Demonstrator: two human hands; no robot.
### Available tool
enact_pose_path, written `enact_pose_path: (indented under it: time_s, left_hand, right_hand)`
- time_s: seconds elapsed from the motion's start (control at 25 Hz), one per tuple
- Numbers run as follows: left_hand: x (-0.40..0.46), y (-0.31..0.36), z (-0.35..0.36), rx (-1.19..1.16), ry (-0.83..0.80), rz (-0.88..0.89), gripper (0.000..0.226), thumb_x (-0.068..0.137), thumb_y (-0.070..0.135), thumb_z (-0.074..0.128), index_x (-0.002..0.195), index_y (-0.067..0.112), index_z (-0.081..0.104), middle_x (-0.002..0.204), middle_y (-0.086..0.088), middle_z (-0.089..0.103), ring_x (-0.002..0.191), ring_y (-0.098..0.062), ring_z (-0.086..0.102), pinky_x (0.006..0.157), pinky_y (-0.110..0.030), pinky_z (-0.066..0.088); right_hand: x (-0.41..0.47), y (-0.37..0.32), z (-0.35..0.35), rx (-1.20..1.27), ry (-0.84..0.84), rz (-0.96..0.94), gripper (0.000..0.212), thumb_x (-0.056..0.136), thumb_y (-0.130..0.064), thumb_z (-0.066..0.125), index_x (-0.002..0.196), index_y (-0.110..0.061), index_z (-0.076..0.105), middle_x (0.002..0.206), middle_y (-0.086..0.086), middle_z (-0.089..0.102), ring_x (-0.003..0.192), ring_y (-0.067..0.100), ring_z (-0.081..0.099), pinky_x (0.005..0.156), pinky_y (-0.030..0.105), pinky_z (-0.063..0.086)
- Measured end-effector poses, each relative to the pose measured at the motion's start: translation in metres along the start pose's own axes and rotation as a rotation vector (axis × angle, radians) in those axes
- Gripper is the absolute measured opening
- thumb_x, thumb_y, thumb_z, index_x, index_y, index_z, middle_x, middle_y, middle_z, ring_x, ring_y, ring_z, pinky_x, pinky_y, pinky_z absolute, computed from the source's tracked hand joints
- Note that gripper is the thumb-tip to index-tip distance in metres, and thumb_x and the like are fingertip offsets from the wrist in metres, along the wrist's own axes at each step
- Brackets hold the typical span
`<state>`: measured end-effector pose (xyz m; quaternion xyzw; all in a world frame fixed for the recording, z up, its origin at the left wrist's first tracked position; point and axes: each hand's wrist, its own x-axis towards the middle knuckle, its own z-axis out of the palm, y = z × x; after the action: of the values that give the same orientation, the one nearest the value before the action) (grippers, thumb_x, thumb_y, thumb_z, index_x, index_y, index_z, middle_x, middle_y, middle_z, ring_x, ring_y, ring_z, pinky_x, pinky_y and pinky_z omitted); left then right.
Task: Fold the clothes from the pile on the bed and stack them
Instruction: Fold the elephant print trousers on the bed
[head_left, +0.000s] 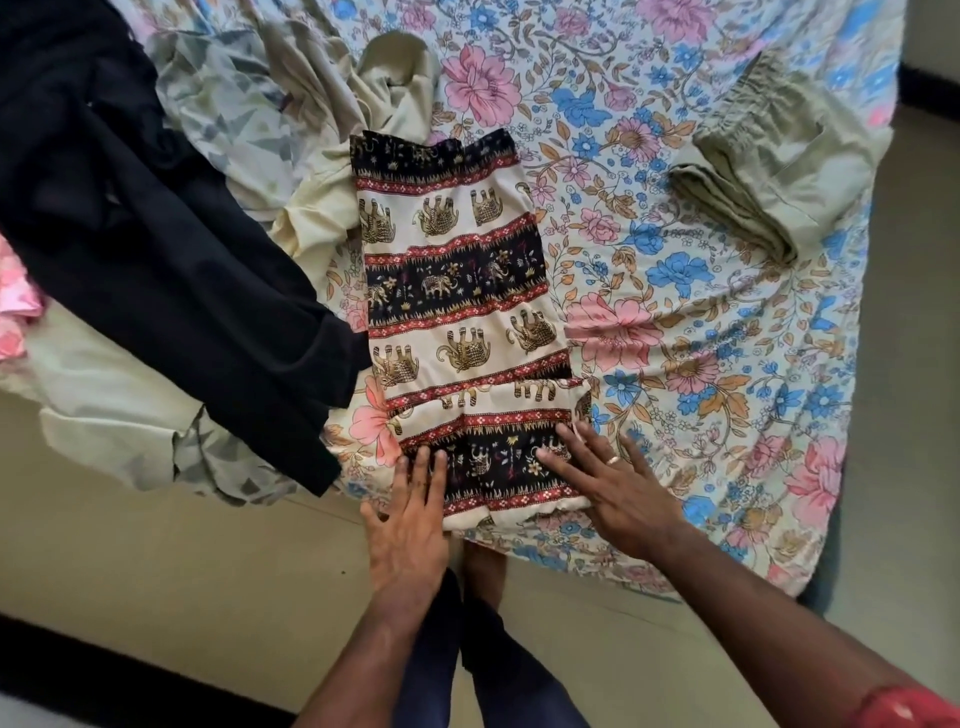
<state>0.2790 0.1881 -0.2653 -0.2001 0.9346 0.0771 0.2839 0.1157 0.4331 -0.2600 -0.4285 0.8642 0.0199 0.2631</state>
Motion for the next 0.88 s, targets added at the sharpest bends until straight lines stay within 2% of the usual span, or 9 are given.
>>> enact_pose_path:
  time_s: [0.12,0.28,0.36,0.44,0.52,0.64,0.72,0.8,0.88]
  left_hand:
    - [-0.001,-0.006,-0.013,-0.065,-0.069,0.024,0.093,0.099,0.020,0.044,0.150,0.034,-0.032,0.160,0.010,-0.034,0.157,-0.018,-0.010,0.116,-0.063,0.020]
    - [0.002,-0.045,-0.066,-0.203,-0.138,0.248,0.061,0.098,0.047,0.035,0.158,0.048,0.021,0.165,0.022,0.013,0.153,-0.010,0.011,0.118,-0.060,0.011]
    - [0.021,-0.066,-0.111,-0.453,-0.214,0.274,0.050,0.096,0.057,0.037,0.142,0.045,0.053,0.150,0.023,0.041,0.137,-0.009,0.030,0.111,-0.050,0.023]
    - [0.061,-0.081,-0.153,-0.862,-0.295,0.187,0.034,0.097,0.047,0.060,0.126,0.031,0.069,0.132,0.006,0.061,0.118,-0.015,0.054,0.103,-0.043,0.044]
    - [0.106,-0.089,-0.179,-1.226,-0.207,0.031,0.043,0.090,0.049,0.070,0.121,0.019,0.071,0.120,-0.004,0.070,0.112,-0.025,0.064,0.096,-0.044,0.052]
    - [0.140,-0.075,-0.188,-1.608,-0.043,-0.342,0.060,0.083,0.056,0.072,0.126,0.014,0.066,0.122,-0.007,0.070,0.114,-0.031,0.061,0.093,-0.046,0.052]
    - [0.146,-0.056,-0.186,-1.569,0.035,-0.501,0.086,0.075,0.069,0.068,0.142,0.017,0.056,0.131,-0.003,0.064,0.115,-0.022,0.060,0.102,-0.046,0.049]
    - [0.150,-0.034,-0.182,-1.387,0.128,-0.566,0.091,0.079,0.072,0.061,0.150,0.017,0.046,0.129,-0.003,0.063,0.106,-0.018,0.062,0.094,-0.039,0.051]
    - [0.154,-0.013,-0.176,-1.154,0.166,-0.645,0.069,0.099,0.057,0.052,0.152,0.015,0.041,0.120,-0.003,0.064,0.090,-0.013,0.061,0.073,-0.029,0.049]
  right_hand:
    - [-0.007,0.005,-0.012,0.025,-0.034,-0.068,0.078,0.106,-0.033,0.039,0.157,-0.049,-0.018,0.168,-0.011,-0.020,0.156,0.017,-0.023,0.120,0.050,-0.027]
    - [-0.001,0.013,-0.051,0.316,0.059,-0.155,0.051,0.099,-0.034,0.048,0.149,-0.037,0.050,0.155,-0.017,0.044,0.155,0.000,0.018,0.127,0.048,-0.009]
    - [0.019,0.008,-0.094,0.669,0.092,-0.057,0.029,0.098,-0.022,0.061,0.123,-0.033,0.071,0.122,-0.018,0.069,0.130,-0.009,0.052,0.125,0.036,0.018]
    - [0.056,0.001,-0.141,1.042,0.110,0.063,0.022,0.098,-0.010,0.064,0.110,-0.025,0.074,0.097,-0.007,0.074,0.094,0.005,0.070,0.096,0.034,0.053]
    - [0.102,0.006,-0.165,1.286,0.180,0.192,0.020,0.099,-0.013,0.064,0.118,-0.017,0.066,0.107,0.008,0.072,0.092,0.021,0.073,0.074,0.035,0.062]
    - [0.156,0.014,-0.169,1.417,0.148,0.433,0.079,0.083,-0.066,0.072,0.142,-0.018,0.050,0.142,0.016,0.058,0.118,0.034,0.064,0.099,0.058,0.053]
    - [0.175,0.015,-0.147,1.270,0.145,0.587,0.113,0.070,-0.088,0.064,0.152,-0.014,0.043,0.150,0.016,0.052,0.123,0.034,0.061,0.107,0.058,0.048]
    - [0.181,0.003,-0.129,1.102,0.245,0.738,0.102,0.078,-0.087,0.052,0.144,-0.009,0.050,0.127,0.014,0.066,0.106,0.026,0.067,0.092,0.044,0.058]
    - [0.187,-0.015,-0.115,0.932,0.385,0.801,0.071,0.097,-0.070,0.036,0.126,-0.010,0.059,0.089,0.004,0.068,0.068,0.017,0.061,0.059,0.032,0.056]
